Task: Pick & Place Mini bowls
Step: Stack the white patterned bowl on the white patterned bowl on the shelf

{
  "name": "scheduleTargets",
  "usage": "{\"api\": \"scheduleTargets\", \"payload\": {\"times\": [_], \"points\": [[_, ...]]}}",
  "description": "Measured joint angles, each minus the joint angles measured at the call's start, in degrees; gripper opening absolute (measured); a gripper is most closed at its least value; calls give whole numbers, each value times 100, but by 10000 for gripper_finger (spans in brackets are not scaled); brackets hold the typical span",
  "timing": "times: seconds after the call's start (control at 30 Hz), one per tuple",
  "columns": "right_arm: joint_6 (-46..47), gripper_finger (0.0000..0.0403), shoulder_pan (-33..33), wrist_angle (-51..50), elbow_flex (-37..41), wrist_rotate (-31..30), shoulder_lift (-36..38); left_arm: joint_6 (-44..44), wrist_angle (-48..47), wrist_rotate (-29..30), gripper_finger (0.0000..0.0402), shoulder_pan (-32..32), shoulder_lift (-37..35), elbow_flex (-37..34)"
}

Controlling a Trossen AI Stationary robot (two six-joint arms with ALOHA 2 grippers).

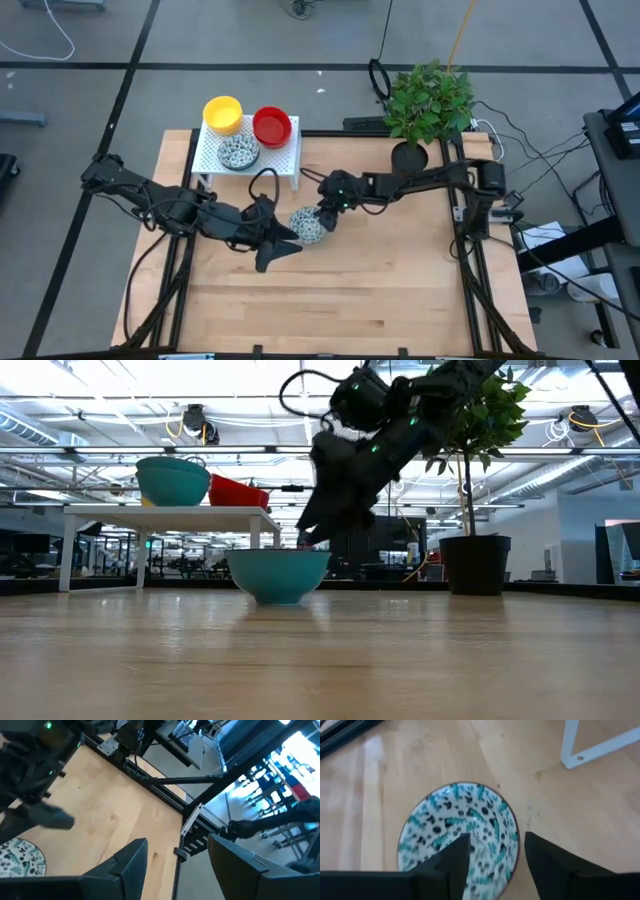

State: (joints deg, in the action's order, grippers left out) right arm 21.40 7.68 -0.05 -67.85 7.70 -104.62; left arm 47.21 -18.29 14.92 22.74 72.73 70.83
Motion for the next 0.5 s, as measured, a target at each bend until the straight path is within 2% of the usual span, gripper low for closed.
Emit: {"api": "scheduleTargets", "payload": {"times": [0.13, 0.3, 0.5], "points": [[-161, 186, -53, -664, 3, -1, 539, -345, -103, -27, 212, 26, 0, 0], [-174, 175, -191, -1576, 4, -12, 1359, -695, -582, -12, 212, 24, 0, 0], [-29, 170, -623, -2134, 248, -13, 2500, -931, -1306, 426, 212, -36, 74, 5]]}}
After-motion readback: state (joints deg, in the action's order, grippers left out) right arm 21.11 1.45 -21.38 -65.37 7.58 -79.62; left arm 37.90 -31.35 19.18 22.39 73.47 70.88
